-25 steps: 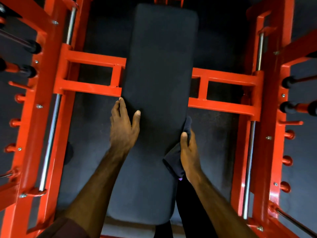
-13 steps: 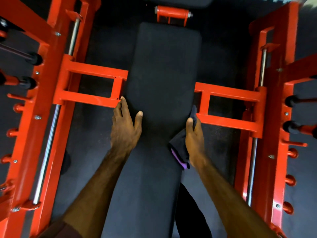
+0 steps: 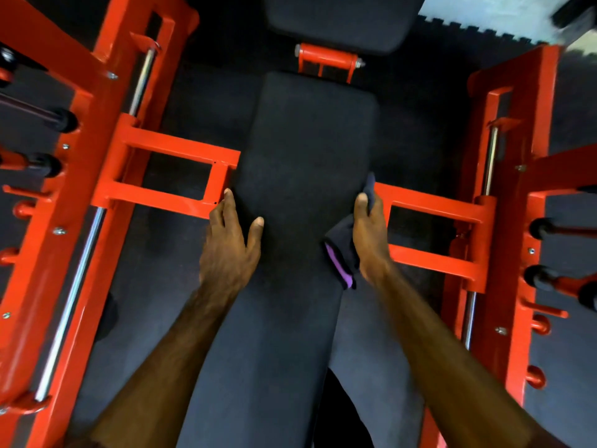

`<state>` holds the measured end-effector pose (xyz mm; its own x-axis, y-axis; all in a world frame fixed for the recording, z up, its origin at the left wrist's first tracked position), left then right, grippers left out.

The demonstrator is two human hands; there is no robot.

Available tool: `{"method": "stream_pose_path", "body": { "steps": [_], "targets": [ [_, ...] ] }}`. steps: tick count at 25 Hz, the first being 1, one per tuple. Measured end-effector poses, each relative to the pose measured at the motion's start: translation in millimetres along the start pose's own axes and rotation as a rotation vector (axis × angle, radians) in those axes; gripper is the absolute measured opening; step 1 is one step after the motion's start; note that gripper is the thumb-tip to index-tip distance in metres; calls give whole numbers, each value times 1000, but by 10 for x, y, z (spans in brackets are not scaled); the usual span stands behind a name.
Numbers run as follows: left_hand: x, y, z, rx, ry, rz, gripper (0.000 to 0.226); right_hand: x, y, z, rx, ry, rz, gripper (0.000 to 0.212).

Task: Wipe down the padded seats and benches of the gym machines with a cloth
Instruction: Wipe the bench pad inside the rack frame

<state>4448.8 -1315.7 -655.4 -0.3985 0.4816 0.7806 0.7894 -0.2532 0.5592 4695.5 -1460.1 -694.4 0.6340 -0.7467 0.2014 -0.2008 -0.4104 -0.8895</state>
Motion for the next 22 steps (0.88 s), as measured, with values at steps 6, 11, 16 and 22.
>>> {"method": "stream_pose_path", "body": {
  "steps": [6,11,16,22],
  "targets": [
    [-7,61,102,29,-8,-11,92,-6,-21,-207,98,-17,-47,54],
    [-4,15,147,4,-10,-34,85,-3,-451,857,-75,4,-46,52],
    [18,-80,46,4,-70,-73,83,51,-694,1304,-82,57,-158,46],
    [248,-508,-865,77,-193,-104,79,190,-677,-194,248,-170,-534,51]
  ]
}}
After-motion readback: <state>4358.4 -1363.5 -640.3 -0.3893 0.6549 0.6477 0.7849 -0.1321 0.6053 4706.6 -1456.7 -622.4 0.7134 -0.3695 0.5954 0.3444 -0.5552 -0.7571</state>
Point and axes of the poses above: each hand's wrist, its own z-axis towards the middle knuckle, its own x-axis out of the back of the hand, y = z × x, the point moved 7 cm from there along z, towards the middle knuckle, and after that the axes turned 4 degrees about -y, right-handed, at the moved point
